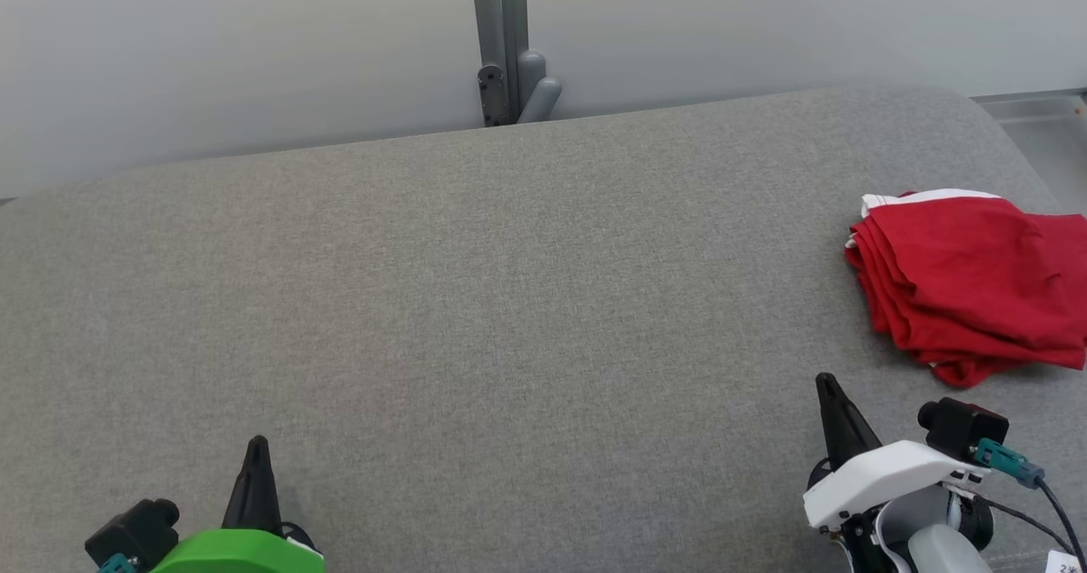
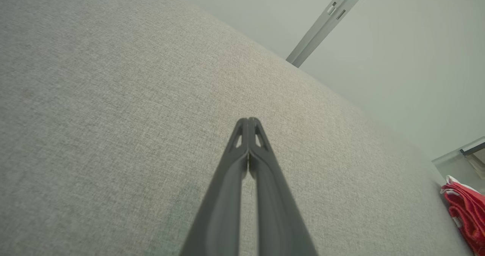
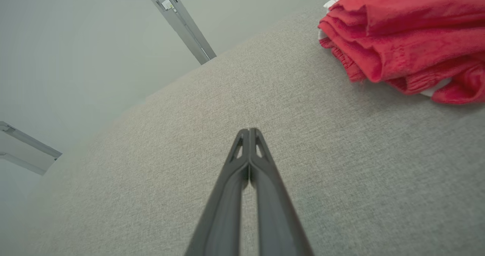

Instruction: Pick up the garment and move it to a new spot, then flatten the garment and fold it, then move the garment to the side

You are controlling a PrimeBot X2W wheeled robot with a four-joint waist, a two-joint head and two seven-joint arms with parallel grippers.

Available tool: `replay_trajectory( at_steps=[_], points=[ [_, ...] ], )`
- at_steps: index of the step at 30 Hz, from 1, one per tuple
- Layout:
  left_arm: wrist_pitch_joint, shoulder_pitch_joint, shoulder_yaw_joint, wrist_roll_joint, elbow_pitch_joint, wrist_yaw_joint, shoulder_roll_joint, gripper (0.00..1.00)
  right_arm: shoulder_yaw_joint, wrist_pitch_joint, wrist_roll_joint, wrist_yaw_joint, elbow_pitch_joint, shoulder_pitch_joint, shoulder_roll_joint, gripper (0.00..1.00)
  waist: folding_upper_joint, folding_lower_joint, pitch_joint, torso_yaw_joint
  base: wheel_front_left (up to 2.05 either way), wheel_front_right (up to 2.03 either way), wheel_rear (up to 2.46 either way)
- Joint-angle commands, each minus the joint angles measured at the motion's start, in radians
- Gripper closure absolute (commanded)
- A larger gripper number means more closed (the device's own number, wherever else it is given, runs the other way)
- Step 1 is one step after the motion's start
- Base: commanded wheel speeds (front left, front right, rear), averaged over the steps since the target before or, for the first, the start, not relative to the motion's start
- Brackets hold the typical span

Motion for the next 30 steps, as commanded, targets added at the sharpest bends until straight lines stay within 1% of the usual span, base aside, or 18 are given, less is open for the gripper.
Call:
replay_trajectory(
  at_steps=[1,16,30],
  points=[
    [0.003,-0.032,0.004,-0.028,-0.017,-0.005,0.004,1.00,-0.007,0.006,0.030,0.000,-0.021,-0.010,-0.003,1.00,0.0000,0.0000,0.000,0.000,0.00,0.00,0.00],
    [0.059,-0.053,0.023,-0.232,-0.035,-0.014,0.006,1.00,-0.040,0.062,0.257,0.000,-0.054,-0.008,-0.004,1.00,0.0000,0.0000,-0.003,0.009,0.00,0.00,0.00],
    [0.104,-0.069,0.036,-0.396,-0.048,-0.020,0.007,1.00,-0.065,0.109,0.440,0.000,-0.081,-0.007,-0.005,1.00,0.0000,0.0000,-0.005,0.018,0.00,0.00,0.00]
  ],
)
